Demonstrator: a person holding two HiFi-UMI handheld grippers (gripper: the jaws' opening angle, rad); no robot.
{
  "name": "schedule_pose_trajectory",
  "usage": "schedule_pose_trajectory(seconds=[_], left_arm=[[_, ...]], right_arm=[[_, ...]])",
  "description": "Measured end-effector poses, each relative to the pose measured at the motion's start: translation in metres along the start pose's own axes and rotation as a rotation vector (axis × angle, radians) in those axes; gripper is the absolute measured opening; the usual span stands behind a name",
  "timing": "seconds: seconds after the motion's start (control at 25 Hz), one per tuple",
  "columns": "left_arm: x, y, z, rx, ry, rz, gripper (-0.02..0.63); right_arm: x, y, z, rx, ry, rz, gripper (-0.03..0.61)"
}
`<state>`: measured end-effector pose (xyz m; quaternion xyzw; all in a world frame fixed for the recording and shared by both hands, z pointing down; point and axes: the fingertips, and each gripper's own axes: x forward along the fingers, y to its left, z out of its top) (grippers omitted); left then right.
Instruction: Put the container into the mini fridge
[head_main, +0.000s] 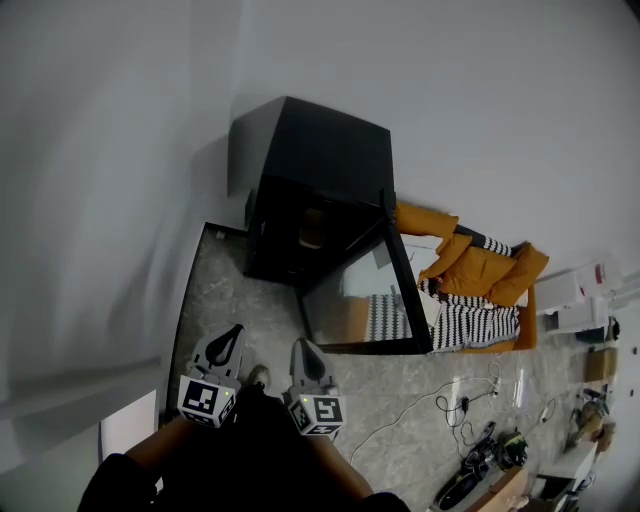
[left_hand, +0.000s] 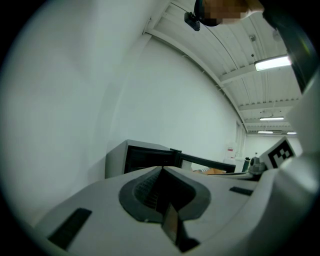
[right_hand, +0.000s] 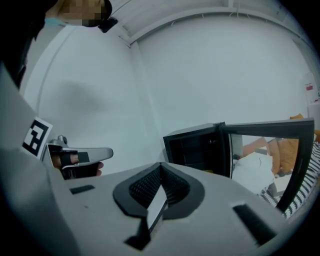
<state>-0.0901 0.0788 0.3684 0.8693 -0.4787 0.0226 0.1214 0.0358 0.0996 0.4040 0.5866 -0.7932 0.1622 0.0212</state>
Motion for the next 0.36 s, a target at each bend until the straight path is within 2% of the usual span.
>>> schedule_pose_trajectory(seconds=[0.36], left_arm=[[-0.0009, -0.0005, -0.0016, 0.004, -0.001, -0.017, 0.005]], right_arm=[[-0.0008, 0.0032, 0.0, -0.004, 0.004, -0.005, 0.002]])
